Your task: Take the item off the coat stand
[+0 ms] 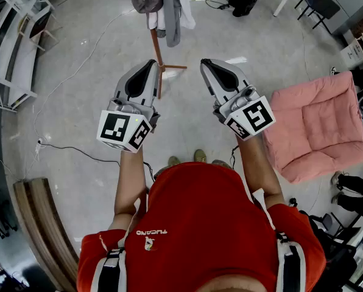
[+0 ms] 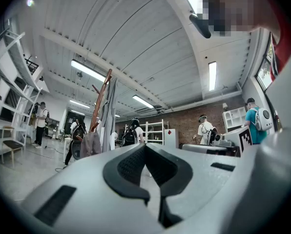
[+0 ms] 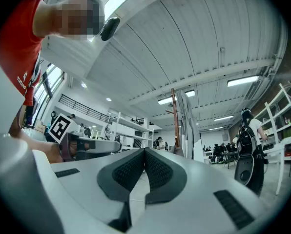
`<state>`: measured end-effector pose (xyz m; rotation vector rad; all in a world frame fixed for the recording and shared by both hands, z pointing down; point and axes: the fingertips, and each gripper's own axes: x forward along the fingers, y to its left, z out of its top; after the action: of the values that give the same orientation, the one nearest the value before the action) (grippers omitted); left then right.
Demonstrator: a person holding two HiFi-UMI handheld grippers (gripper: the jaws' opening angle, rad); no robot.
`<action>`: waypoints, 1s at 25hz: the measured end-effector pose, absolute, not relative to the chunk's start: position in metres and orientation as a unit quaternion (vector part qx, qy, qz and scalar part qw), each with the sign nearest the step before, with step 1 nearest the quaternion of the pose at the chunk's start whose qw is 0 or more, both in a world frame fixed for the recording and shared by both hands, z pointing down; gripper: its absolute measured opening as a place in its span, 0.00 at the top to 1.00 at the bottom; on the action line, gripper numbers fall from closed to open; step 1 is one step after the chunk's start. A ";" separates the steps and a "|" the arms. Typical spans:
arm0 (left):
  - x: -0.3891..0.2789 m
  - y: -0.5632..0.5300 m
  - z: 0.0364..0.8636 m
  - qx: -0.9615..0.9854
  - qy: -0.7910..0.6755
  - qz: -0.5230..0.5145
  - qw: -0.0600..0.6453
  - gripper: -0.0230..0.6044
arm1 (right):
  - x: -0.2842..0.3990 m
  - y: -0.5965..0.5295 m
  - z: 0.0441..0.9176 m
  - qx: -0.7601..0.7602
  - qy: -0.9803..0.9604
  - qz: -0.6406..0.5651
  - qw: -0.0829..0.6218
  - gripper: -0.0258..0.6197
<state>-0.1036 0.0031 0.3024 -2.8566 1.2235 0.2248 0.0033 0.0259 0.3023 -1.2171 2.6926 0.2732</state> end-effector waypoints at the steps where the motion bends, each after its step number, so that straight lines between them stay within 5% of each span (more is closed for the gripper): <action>1: -0.104 0.002 0.303 -0.917 0.392 0.072 0.013 0.95 | 0.003 0.025 0.302 -0.408 0.904 0.091 0.087 0.92; 22: -0.151 -0.040 0.301 -0.908 0.408 0.095 0.007 0.94 | -0.039 0.008 0.317 -0.421 0.900 0.080 0.079 0.92; 25: -0.152 -0.057 0.300 -0.906 0.413 0.092 0.008 0.87 | -0.041 -0.005 0.317 -0.421 0.900 0.079 0.080 0.92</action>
<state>-0.1515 -0.0571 0.2998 -2.8311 1.2921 0.2882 -0.0414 -0.0055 0.3170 -1.2584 2.6926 0.2376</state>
